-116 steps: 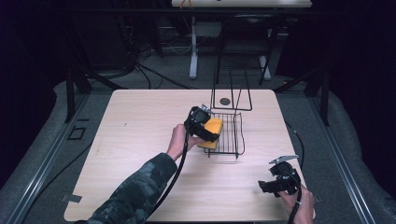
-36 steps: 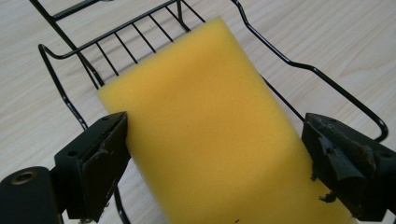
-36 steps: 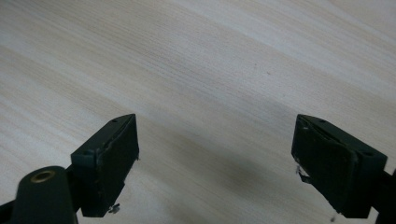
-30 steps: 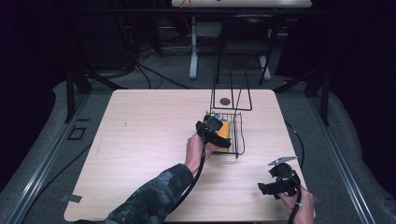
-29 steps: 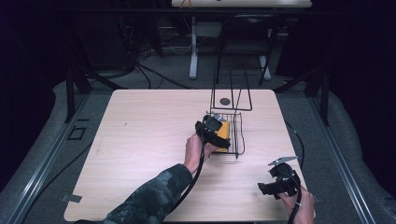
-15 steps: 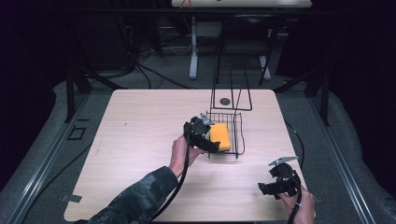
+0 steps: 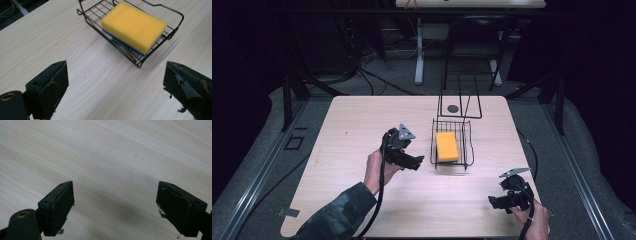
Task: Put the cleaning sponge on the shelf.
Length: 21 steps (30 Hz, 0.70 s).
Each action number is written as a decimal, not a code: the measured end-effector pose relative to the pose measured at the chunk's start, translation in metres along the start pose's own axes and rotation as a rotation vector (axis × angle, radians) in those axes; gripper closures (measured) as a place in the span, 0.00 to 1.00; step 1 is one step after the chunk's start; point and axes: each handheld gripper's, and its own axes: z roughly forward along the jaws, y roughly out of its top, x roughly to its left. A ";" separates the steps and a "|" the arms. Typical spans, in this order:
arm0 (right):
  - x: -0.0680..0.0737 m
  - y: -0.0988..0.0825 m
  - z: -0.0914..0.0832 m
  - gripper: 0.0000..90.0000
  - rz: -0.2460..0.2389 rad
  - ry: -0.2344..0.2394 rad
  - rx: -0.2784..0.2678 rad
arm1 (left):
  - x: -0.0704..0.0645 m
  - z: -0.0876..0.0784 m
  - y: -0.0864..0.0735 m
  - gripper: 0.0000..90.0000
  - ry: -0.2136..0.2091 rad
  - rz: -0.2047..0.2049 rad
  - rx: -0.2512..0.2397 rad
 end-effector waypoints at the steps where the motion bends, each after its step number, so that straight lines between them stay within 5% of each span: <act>1: 0.000 0.000 0.000 0.16 0.000 0.000 0.000 | 0.000 0.000 0.000 0.07 0.000 0.000 0.000; 7: 0.001 0.000 0.000 0.16 -0.008 -0.009 0.008 | 0.015 -0.027 -0.032 0.05 0.022 -0.035 0.012; 21: 0.005 -0.001 -0.001 0.16 -0.030 -0.018 -0.001 | 0.038 -0.055 -0.091 0.00 0.051 -0.099 0.110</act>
